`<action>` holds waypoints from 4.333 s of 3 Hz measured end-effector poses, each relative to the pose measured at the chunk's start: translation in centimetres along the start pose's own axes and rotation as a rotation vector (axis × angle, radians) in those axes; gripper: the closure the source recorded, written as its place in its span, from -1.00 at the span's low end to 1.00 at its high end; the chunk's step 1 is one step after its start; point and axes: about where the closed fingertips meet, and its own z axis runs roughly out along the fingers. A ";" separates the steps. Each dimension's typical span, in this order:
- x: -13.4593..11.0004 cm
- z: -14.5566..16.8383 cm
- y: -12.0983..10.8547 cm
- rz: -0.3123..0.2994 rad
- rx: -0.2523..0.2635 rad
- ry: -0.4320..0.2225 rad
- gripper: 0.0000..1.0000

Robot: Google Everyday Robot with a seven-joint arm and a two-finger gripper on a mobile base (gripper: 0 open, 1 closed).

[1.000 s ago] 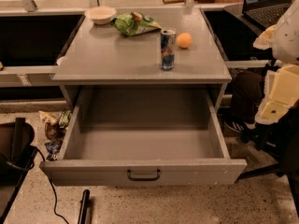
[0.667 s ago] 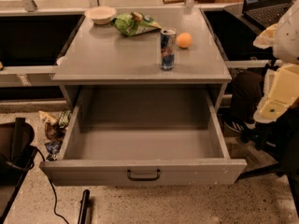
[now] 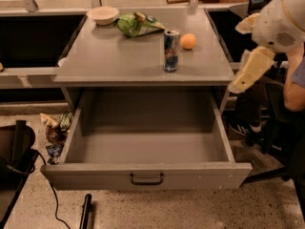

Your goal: Place redbull can into top drawer

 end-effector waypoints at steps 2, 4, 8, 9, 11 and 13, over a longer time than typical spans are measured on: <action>-2.0 3.6 -3.9 0.012 0.024 -0.137 -1.00; -4.9 7.3 -7.4 0.111 0.082 -0.296 -1.00; -10.1 14.8 -12.1 0.313 0.010 -0.558 -1.00; -10.8 15.7 -12.7 0.323 0.016 -0.571 -1.00; -12.7 16.5 -13.2 0.302 0.027 -0.596 -0.15; -13.6 14.0 -11.6 0.248 0.044 -0.647 0.78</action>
Offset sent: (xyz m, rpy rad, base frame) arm 0.0426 0.0173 -0.0052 0.1019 -0.0503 0.0228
